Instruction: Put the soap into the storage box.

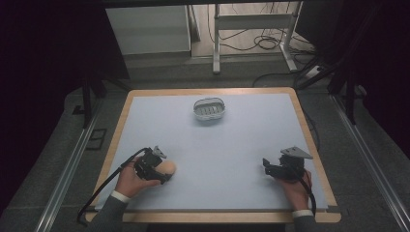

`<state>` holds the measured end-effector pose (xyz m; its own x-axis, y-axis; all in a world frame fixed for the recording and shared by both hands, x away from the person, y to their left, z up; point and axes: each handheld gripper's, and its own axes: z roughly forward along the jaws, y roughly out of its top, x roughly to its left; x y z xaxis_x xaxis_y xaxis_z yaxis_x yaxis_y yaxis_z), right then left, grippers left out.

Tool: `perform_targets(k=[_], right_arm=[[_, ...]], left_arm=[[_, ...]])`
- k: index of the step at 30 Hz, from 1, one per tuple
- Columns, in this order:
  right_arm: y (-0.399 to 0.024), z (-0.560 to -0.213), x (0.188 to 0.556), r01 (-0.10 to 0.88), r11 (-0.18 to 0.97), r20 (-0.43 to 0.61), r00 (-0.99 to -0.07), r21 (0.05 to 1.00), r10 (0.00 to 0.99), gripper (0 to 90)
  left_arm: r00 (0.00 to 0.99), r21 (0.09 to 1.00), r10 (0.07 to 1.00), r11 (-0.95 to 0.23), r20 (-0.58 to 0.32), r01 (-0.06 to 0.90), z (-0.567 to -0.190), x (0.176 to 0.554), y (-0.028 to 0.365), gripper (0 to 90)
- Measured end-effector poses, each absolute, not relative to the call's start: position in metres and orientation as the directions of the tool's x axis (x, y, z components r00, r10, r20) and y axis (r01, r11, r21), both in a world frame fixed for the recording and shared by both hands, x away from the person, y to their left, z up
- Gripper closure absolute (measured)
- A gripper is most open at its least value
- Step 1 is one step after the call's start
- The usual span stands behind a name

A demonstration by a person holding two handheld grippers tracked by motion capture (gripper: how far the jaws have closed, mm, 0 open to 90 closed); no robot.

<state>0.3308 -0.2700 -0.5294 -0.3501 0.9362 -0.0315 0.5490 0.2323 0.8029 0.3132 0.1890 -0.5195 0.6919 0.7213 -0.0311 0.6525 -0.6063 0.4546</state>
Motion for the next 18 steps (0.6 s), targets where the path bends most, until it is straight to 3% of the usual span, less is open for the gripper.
perform_targets(k=[18], right_arm=[[-0.270,-0.529,0.331,0.552,0.227,-0.029,-0.345,0.802,0.938,10.7]], left_arm=[[0.694,0.483,0.719,-0.597,-0.031,0.640,-0.508,0.318,0.189,32.2]])
